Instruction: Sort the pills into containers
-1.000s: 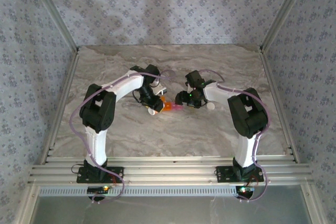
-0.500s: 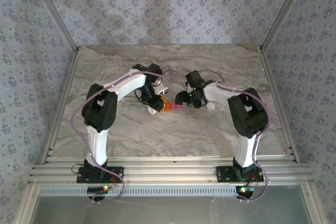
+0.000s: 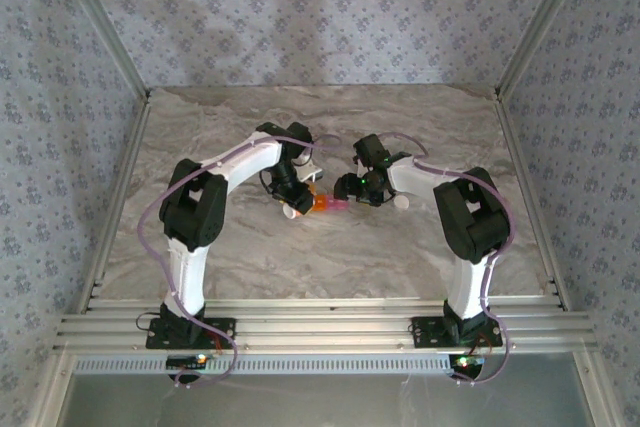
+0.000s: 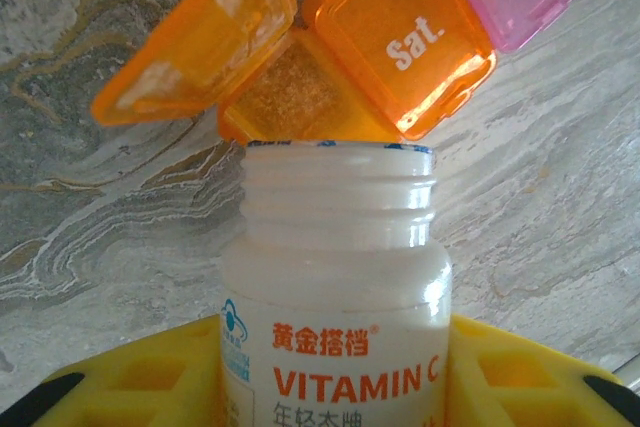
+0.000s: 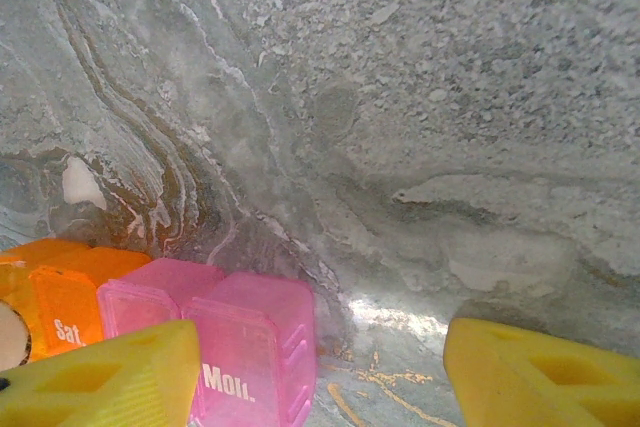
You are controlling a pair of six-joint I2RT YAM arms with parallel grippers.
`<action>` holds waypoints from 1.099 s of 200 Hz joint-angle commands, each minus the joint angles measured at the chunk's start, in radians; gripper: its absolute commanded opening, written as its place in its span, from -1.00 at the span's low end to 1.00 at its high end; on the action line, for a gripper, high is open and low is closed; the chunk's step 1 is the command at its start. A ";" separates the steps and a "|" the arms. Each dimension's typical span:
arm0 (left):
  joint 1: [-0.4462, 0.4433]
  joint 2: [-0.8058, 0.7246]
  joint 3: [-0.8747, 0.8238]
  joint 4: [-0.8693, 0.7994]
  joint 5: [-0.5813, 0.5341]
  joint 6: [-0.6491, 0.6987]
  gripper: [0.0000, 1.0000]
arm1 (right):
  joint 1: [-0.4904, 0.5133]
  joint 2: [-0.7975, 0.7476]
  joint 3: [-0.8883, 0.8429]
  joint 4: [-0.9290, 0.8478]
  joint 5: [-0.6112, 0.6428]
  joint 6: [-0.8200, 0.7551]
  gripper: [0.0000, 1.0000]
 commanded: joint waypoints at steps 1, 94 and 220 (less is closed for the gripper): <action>-0.011 0.007 0.031 -0.049 -0.020 0.018 -1.00 | -0.003 0.060 0.007 0.027 -0.001 -0.020 0.37; -0.014 0.036 0.076 -0.096 -0.049 0.039 -1.00 | -0.002 0.060 0.007 0.020 -0.001 -0.021 0.37; -0.041 0.070 0.118 -0.138 -0.115 0.059 -1.00 | -0.003 0.065 0.039 0.012 -0.003 -0.024 0.37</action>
